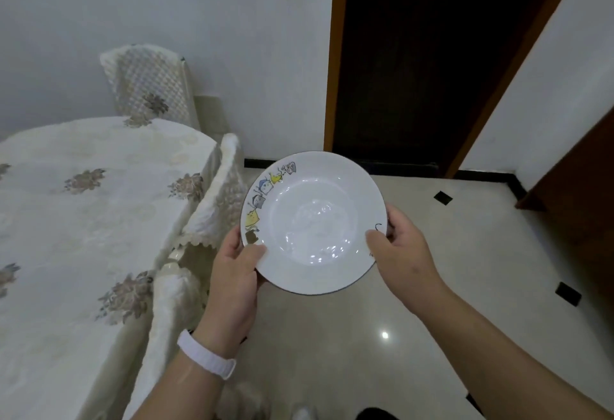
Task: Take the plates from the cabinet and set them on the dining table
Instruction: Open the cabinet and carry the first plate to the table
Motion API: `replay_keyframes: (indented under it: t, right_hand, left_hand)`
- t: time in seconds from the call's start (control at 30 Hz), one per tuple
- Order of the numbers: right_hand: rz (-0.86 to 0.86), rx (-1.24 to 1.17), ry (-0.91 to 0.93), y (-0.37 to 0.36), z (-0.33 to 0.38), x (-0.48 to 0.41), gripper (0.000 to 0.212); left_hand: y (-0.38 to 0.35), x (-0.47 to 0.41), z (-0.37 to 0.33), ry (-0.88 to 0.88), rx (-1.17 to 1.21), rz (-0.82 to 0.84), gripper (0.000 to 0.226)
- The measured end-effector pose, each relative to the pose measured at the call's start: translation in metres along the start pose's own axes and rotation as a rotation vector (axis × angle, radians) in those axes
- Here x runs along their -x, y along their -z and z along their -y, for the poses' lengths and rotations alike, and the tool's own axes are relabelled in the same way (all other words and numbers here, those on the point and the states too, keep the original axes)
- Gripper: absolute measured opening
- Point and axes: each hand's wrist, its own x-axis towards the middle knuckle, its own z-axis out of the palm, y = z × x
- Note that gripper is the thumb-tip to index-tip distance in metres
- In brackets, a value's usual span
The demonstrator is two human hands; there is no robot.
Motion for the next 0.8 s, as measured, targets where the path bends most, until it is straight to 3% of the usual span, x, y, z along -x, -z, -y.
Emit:
replay_keyframes:
  t: [0.17,0.8]
  right_hand:
    - [0.043,-0.008,-0.002,-0.014,0.000,-0.052,0.048]
    - [0.371,-0.021,0.004,-0.039,-0.026,-0.348,0.065]
  left_hand:
    - [0.005,-0.042,-0.010,-0.012,-0.004,0.013,0.049]
    - [-0.058,-0.261,-0.025,-0.046,-0.007,-0.304,0.050]
